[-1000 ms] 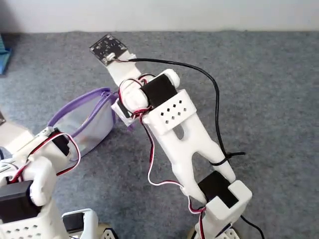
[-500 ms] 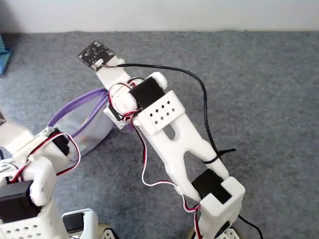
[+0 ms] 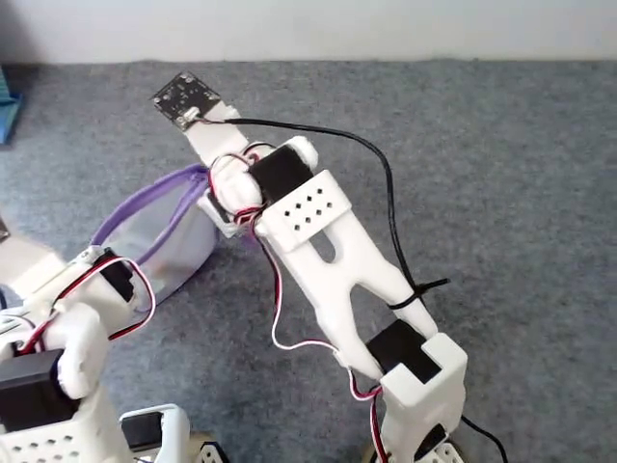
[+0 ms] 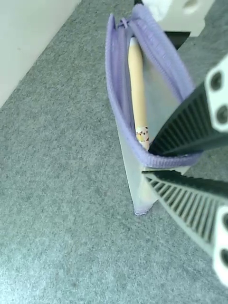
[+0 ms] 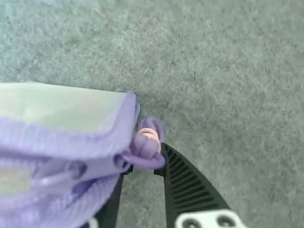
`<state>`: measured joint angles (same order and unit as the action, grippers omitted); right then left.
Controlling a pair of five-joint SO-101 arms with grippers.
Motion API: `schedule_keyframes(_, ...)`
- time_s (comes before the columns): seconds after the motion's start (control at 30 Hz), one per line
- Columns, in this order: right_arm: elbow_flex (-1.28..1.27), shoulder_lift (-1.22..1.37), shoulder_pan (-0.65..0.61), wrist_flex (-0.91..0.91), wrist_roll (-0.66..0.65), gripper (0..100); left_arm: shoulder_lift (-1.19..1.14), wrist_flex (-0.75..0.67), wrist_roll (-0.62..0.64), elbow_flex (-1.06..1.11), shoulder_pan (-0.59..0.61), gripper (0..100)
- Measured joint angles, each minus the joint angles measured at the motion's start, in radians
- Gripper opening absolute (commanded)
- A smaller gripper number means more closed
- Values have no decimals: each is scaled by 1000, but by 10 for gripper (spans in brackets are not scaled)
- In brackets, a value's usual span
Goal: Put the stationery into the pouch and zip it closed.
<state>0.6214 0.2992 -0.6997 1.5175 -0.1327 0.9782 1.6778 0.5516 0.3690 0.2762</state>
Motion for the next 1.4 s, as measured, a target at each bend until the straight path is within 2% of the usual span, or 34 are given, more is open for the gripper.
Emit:
schedule_keyframes(0.4,0,-229,48,219,-2,9,0,0,0,0,0,17)
schedule_keyframes(0.47,0,-272,48,233,-3,9,0,0,0,0,0,42)
schedule_keyframes(0.53,0,-316,48,235,-3,8,0,0,-2,0,0,101)
schedule_keyframes(0.73,-124,-480,31,236,-3,8,-8,12,-84,37,0,373)
schedule_keyframes(0.87,-318,-631,-11,236,31,8,-15,12,-92,38,2,472)
schedule_keyframes(0.97,-454,-760,-66,236,101,8,-15,8,-106,38,-20,475)
schedule_keyframes(1.17,-658,-994,-146,236,282,8,-15,-100,-121,38,-163,475)
schedule_keyframes(1.27,-730,-1085,-141,219,345,8,-15,-135,-120,23,-230,475)
schedule_keyframes(1.4,-818,-1158,-46,129,364,8,-15,-129,-97,-75,-293,475)
